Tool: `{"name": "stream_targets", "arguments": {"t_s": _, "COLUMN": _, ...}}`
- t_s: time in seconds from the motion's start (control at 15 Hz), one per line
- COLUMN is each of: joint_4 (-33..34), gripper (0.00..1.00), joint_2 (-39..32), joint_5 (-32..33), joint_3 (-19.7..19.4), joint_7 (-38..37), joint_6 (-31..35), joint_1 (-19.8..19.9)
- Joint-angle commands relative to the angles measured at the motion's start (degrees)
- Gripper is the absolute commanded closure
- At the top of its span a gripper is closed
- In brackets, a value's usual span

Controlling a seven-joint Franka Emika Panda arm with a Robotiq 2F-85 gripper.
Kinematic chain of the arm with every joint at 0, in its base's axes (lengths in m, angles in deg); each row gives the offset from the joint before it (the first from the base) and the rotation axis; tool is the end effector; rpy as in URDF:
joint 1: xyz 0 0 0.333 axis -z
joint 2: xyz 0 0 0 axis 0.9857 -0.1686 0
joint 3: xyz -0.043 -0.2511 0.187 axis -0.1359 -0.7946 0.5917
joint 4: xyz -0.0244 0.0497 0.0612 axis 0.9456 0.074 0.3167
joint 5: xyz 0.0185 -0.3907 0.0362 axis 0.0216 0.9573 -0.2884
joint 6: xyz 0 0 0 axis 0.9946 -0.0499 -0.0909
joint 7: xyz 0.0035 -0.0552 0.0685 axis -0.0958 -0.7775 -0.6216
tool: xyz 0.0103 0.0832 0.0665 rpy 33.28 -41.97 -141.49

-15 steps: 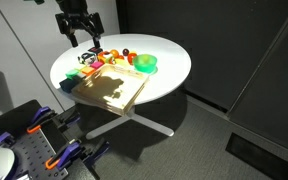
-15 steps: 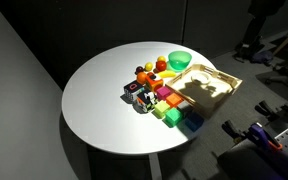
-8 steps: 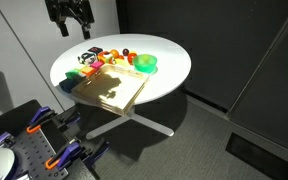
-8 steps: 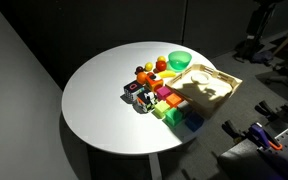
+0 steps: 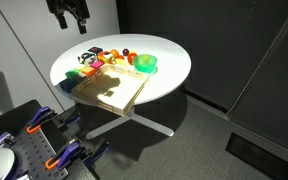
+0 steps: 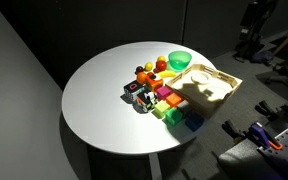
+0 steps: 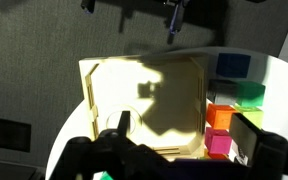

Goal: Put the seal tape in the box

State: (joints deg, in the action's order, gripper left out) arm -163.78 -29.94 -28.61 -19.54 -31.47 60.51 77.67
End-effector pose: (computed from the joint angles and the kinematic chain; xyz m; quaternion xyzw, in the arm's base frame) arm 0.4031 0.0480 0.4288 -0.9951 -0.0929 0.0274 0.0173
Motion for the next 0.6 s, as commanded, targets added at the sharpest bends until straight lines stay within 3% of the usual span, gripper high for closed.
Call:
{"name": "stream_targets", "arguments": {"t_s": 0.0, "joint_4": 0.1, "gripper": 0.0, "joint_2": 0.1, "joint_5": 0.3, "joint_3": -0.7, "joint_7": -0.6, "joint_6": 0.2, "joint_1": -0.7}}
{"name": "stream_targets", "arguments": {"t_s": 0.53, "joint_4": 0.1, "gripper": 0.0, "joint_2": 0.1, "joint_5": 0.3, "joint_3": -0.6, "joint_7": -0.9, "joint_6": 0.4, "joint_1": -0.7}}
